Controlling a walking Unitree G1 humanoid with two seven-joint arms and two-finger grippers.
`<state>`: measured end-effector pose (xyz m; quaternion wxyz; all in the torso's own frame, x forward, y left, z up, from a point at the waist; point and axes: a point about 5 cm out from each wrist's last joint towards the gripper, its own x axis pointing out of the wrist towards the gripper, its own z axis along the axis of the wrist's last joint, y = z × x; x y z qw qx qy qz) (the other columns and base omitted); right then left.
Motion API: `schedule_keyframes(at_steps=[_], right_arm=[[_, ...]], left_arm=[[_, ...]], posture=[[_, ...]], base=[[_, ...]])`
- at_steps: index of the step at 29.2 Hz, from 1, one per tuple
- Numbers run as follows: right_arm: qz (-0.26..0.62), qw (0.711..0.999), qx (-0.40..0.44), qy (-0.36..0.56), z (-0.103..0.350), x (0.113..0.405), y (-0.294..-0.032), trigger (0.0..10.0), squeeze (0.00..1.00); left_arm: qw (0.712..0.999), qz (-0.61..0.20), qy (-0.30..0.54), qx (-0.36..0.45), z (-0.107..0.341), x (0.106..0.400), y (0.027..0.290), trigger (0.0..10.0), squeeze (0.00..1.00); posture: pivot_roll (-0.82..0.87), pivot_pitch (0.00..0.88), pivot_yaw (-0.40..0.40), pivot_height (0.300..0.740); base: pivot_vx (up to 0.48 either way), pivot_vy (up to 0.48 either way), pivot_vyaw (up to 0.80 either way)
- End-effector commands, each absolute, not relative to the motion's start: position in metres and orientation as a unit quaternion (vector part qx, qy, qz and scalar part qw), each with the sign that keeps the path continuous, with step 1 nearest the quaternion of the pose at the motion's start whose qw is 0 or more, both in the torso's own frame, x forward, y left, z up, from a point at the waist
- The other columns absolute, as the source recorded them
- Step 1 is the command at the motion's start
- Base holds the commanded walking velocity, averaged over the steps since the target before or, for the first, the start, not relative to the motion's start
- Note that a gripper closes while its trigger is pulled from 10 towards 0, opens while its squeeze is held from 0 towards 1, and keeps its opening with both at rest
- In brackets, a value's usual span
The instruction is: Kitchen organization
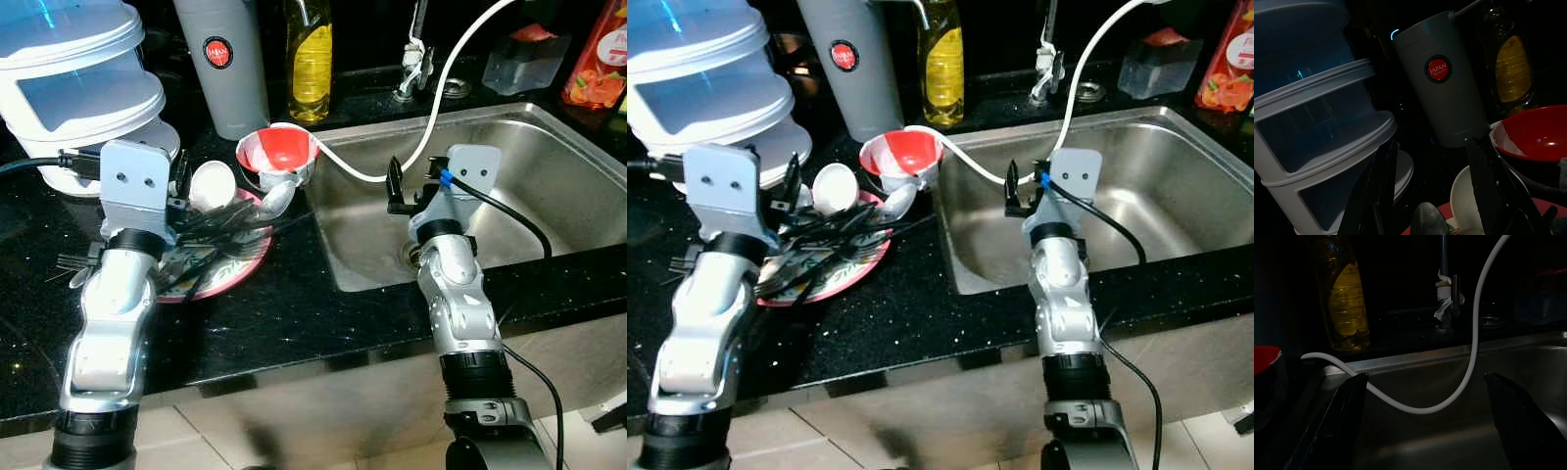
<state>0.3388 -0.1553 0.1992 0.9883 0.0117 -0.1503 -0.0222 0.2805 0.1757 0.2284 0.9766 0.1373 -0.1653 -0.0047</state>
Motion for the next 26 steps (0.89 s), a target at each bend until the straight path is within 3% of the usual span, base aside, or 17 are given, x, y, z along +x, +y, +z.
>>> schedule_keyframes(at_steps=[1,16,26], right_arm=[[-0.022,0.99,0.015,-0.141,0.1935,0.3385,-0.1551,10.0,0.0],[-0.019,0.99,0.013,-0.137,0.1916,0.3373,-0.1542,10.0,0.0],[-0.019,0.99,0.013,-0.136,0.191,0.3365,-0.1545,10.0,0.0]], left_arm=[[0.978,-0.004,-0.159,0.135,0.2245,0.2794,0.1758,10.0,0.0],[0.98,0.005,-0.155,0.125,0.2233,0.2782,0.1779,10.0,0.0],[0.982,0.02,-0.151,0.112,0.2236,0.2787,0.1812,10.0,0.0]], posture=[[0.15,0.0,0.08,0.74],[0.15,0.0,0.078,0.74],[0.15,0.0,0.079,0.74]], base=[[0.0,-0.319,0.0],[0.0,-0.387,0.0],[0.0,0.0,0.0]])
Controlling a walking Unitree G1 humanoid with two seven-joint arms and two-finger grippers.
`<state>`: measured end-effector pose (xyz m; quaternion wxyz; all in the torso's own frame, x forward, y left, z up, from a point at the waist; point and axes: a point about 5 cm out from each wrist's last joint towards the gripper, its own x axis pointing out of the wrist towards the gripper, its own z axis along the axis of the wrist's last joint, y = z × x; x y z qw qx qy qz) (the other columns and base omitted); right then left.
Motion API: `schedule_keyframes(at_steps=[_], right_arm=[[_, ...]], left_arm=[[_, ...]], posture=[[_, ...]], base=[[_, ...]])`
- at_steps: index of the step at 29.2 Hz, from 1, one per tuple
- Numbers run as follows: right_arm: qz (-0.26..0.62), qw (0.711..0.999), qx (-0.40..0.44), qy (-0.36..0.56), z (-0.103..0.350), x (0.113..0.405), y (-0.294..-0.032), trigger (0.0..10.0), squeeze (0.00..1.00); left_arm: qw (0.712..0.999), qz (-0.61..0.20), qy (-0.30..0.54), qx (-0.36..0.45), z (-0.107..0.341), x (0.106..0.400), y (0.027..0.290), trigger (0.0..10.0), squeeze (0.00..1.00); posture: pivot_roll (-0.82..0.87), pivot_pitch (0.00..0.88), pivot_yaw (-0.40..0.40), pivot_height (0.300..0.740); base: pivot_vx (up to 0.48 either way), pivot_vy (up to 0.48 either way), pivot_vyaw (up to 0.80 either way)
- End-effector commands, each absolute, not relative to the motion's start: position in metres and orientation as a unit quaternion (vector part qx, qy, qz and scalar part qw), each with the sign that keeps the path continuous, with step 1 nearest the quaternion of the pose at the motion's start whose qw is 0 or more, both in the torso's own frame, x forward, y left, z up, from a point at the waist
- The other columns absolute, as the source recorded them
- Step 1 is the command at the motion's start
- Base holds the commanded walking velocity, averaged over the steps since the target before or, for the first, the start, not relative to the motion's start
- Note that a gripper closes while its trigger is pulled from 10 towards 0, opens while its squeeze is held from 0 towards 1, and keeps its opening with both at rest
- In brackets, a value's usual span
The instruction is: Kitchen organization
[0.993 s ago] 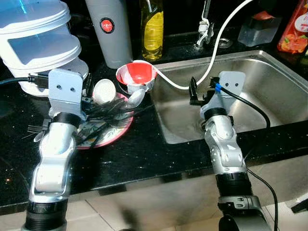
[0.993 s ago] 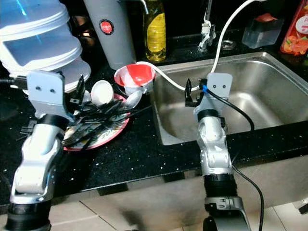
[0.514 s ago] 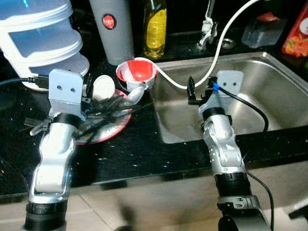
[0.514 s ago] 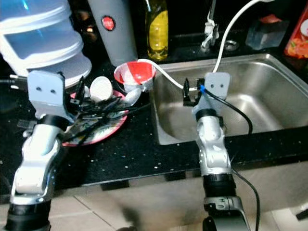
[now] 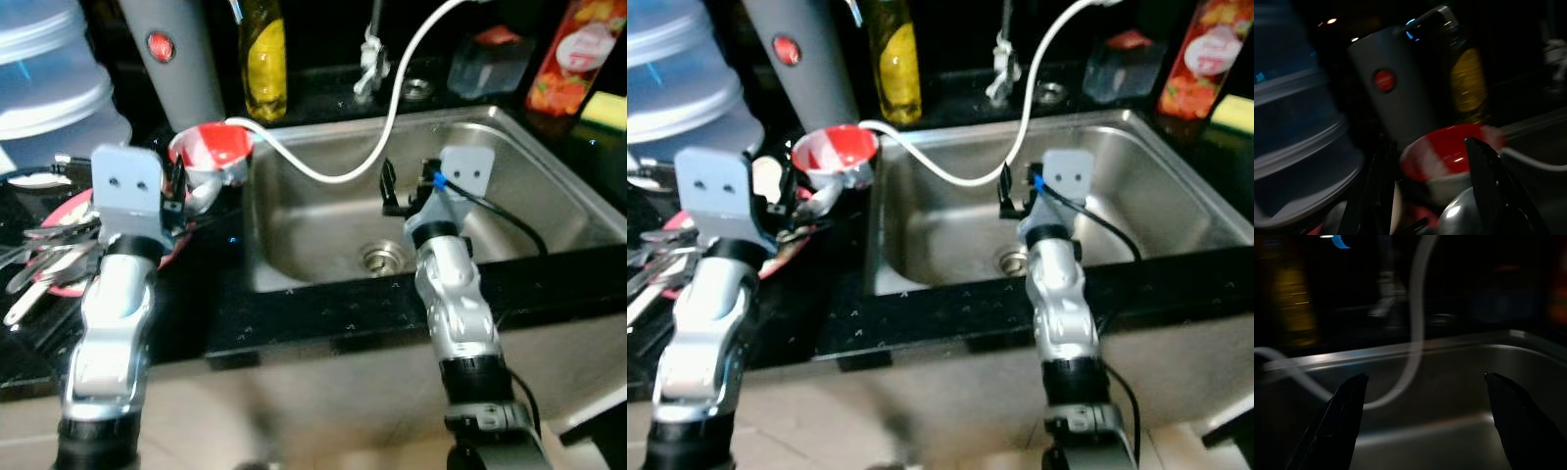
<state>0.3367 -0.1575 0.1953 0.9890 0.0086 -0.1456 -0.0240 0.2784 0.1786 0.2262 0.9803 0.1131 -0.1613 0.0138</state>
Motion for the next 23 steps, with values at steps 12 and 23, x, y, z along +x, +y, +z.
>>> schedule_keyframes(at_steps=[12,23], right_arm=[[-0.018,0.991,0.015,-0.135,0.1903,0.3366,-0.1537,10.0,0.0],[0.009,0.991,0.018,-0.136,0.1905,0.3348,-0.1484,10.0,0.0]], left_arm=[[0.984,0.026,-0.144,0.1,0.2221,0.2794,0.182,10.0,0.0],[0.984,0.024,-0.143,0.102,0.222,0.2794,0.1811,10.0,0.0]], posture=[[0.15,0.0,0.081,0.74],[0.16,0.0,0.082,0.74]], base=[[0.0,0.0,0.0],[0.0,0.0,0.15]])
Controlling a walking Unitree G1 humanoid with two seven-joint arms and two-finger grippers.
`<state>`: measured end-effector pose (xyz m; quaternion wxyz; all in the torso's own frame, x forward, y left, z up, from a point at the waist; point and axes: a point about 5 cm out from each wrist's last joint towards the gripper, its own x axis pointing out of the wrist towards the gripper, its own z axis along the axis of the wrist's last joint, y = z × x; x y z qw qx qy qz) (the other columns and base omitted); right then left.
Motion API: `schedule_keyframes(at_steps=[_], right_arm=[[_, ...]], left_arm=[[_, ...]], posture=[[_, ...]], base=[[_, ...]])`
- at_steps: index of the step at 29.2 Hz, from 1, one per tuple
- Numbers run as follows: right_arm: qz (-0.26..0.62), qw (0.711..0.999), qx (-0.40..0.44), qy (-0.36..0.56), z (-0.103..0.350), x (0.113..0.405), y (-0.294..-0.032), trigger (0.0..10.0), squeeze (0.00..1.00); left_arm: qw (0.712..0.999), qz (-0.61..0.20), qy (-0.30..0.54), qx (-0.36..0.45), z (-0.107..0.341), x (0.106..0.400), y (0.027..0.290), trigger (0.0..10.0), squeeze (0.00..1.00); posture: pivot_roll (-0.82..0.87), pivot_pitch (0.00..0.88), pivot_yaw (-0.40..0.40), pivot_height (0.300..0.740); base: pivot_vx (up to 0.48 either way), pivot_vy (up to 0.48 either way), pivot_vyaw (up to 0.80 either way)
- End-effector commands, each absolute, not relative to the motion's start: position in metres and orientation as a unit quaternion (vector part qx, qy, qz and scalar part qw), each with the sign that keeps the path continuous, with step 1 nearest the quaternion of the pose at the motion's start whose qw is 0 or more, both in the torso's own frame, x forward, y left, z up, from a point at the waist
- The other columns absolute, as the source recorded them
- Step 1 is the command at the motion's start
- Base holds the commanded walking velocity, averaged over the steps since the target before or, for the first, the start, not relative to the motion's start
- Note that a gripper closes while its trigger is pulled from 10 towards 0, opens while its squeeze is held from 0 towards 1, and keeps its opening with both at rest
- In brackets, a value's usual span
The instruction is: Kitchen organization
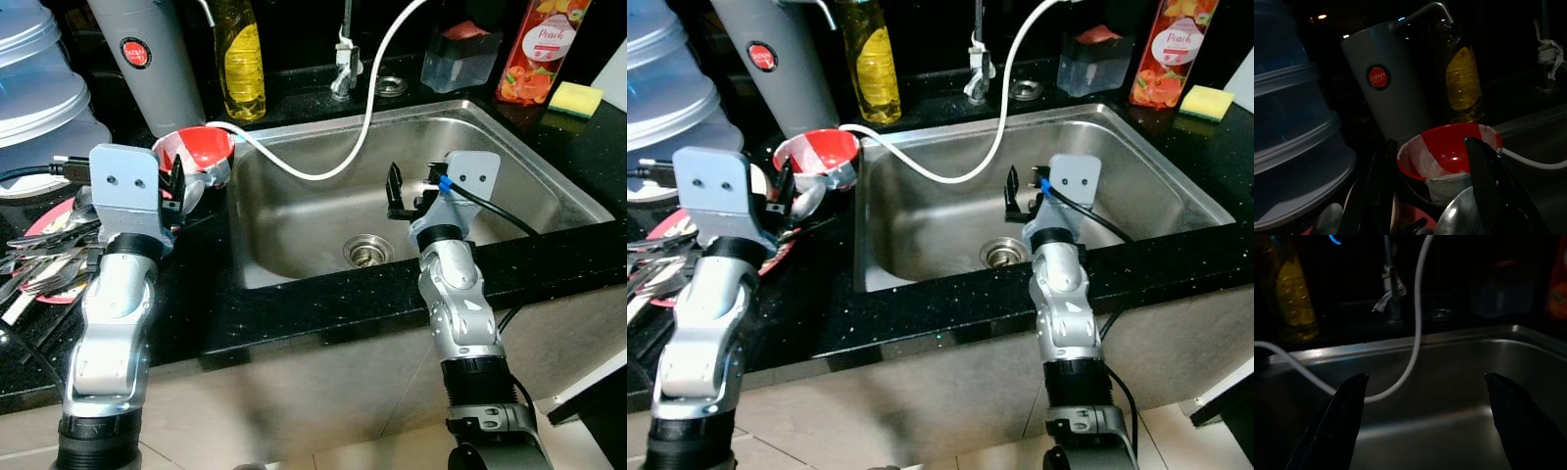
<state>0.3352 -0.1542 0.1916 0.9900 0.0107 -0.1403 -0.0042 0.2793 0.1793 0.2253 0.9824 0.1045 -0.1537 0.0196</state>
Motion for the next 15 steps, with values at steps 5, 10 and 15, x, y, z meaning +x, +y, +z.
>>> schedule_keyframes(at_steps=[5,10,15], right_arm=[[0.004,0.991,0.016,-0.131,0.1889,0.3354,-0.1492,10.0,0.0],[0.004,0.991,0.015,-0.132,0.1891,0.3347,-0.1499,10.0,0.0],[0.002,0.991,0.014,-0.131,0.1891,0.3345,-0.1504,10.0,0.0]], left_arm=[[0.984,0.023,-0.141,0.104,0.2211,0.2794,0.1807,10.0,0.0],[0.984,0.022,-0.14,0.104,0.221,0.2788,0.1802,10.0,0.0],[0.985,0.022,-0.138,0.105,0.2203,0.2789,0.1798,10.0,0.0]], posture=[[0.16,0.0,0.082,0.74],[0.16,0.0,0.082,0.74],[0.15,0.0,0.082,0.74]], base=[[0.0,0.0,0.8],[0.0,0.0,0.8],[0.0,0.0,0.8]])
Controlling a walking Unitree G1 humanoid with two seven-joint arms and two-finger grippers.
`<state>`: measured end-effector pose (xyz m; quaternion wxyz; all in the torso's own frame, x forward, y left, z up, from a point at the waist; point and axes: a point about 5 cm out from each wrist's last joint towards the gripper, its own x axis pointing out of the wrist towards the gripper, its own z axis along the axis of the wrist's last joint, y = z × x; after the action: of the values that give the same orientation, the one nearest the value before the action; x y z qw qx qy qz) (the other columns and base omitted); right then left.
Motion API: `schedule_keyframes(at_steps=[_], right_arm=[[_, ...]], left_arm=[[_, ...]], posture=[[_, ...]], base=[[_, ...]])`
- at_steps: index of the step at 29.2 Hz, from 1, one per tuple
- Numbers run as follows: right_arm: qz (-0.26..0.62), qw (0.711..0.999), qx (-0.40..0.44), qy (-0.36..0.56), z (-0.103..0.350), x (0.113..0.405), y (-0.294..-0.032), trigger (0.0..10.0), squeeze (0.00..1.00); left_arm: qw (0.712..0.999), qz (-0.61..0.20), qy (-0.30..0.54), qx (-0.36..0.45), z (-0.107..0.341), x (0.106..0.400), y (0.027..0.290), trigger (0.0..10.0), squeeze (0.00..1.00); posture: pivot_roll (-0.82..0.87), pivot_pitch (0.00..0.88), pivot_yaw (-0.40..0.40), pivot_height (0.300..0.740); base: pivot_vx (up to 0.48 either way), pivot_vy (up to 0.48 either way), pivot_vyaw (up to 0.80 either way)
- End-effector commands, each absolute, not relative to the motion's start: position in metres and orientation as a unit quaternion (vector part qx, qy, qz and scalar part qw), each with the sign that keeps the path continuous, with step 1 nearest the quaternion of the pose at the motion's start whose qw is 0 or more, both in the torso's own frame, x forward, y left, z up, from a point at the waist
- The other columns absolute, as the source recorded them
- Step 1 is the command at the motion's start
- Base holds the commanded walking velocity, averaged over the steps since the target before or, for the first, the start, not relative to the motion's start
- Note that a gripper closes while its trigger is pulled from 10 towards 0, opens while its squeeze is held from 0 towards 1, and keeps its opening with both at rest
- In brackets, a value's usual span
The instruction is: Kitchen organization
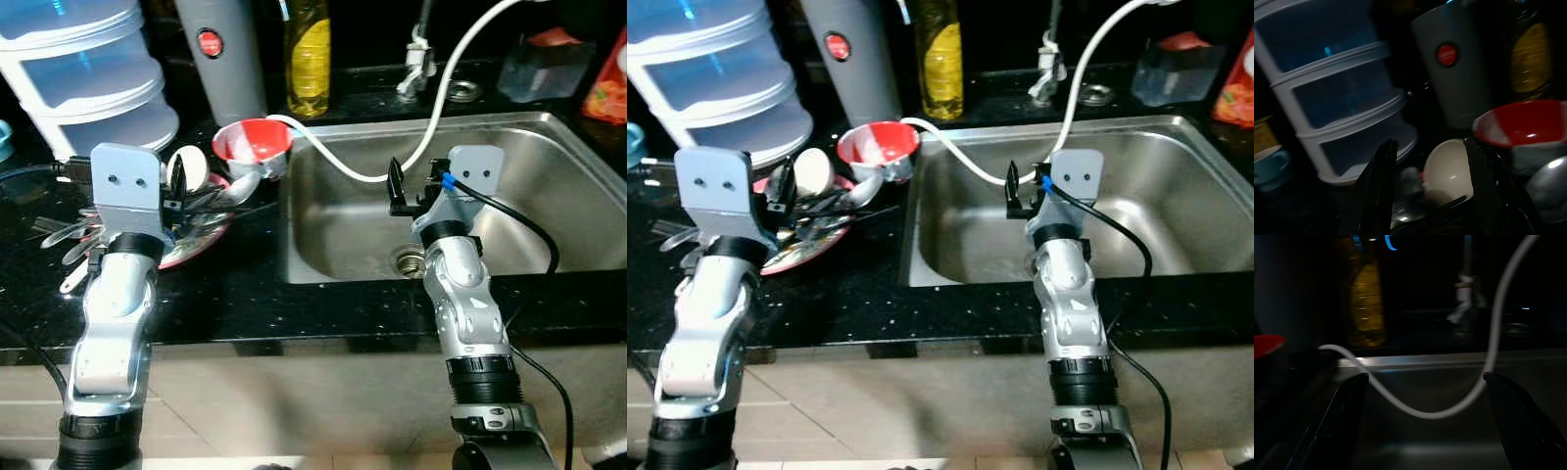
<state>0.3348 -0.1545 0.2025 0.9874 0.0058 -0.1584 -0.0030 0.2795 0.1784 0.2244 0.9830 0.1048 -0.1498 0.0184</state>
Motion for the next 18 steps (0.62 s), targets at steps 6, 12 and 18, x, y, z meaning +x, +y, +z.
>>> schedule_keyframes(at_steps=[6,12,18], right_arm=[[0.001,0.991,0.013,-0.13,0.1889,0.3346,-0.151,10.0,0.0],[0.0,0.992,0.011,-0.129,0.1891,0.336,-0.1511,10.0,0.0],[-0.004,0.992,0.006,-0.123,0.1872,0.3361,-0.1508,10.0,0.0]], left_arm=[[0.985,0.022,-0.137,0.105,0.2198,0.2787,0.1795,10.0,0.0],[0.985,0.022,-0.136,0.105,0.2196,0.2797,0.1796,10.0,0.0],[0.985,0.021,-0.134,0.105,0.2181,0.2793,0.179,10.0,0.0]], posture=[[0.16,0.0,0.081,0.74],[0.15,0.0,0.079,0.74],[0.15,0.0,0.081,0.74]], base=[[0.0,0.0,0.8],[0.0,0.0,0.8],[0.0,0.0,0.22]])
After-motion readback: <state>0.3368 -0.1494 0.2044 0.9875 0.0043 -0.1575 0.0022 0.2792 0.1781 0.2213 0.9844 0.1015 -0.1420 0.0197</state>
